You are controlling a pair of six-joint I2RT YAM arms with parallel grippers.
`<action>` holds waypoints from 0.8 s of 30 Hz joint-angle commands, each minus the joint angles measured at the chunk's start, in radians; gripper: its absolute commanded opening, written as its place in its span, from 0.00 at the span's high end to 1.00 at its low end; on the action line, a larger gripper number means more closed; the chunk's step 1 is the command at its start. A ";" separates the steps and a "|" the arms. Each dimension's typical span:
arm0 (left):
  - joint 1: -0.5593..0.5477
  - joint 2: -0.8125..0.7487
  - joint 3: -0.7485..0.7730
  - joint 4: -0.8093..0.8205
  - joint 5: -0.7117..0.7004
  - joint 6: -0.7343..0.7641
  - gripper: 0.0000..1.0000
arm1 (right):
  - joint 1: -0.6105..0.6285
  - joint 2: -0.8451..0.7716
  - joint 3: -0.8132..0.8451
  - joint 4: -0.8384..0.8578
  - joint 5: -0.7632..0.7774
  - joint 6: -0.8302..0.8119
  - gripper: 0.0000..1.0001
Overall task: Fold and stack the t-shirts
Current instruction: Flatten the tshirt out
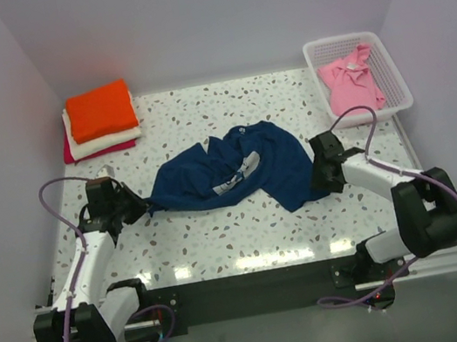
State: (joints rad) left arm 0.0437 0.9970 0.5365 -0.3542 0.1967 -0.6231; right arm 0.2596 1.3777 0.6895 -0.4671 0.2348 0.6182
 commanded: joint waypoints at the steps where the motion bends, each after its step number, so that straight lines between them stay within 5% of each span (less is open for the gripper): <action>1: 0.008 -0.014 0.008 0.044 0.030 0.023 1.00 | -0.003 0.044 -0.018 0.088 -0.037 0.032 0.52; 3: 0.010 -0.014 0.006 0.046 0.038 0.020 1.00 | -0.002 0.060 -0.002 0.084 -0.035 0.034 0.53; 8: 0.008 -0.018 0.006 0.049 0.043 0.020 1.00 | -0.003 0.012 0.045 0.044 -0.051 0.025 0.89; 11: 0.008 -0.014 0.008 0.055 0.056 0.020 1.00 | -0.003 -0.058 0.120 -0.024 -0.052 0.012 1.00; 24: 0.008 -0.006 0.036 0.061 0.151 0.022 1.00 | -0.005 -0.304 0.588 -0.266 0.037 -0.061 1.00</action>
State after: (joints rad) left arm 0.0441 0.9997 0.5365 -0.3283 0.2932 -0.6231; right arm 0.2562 1.0878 1.2163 -0.6434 0.2192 0.5892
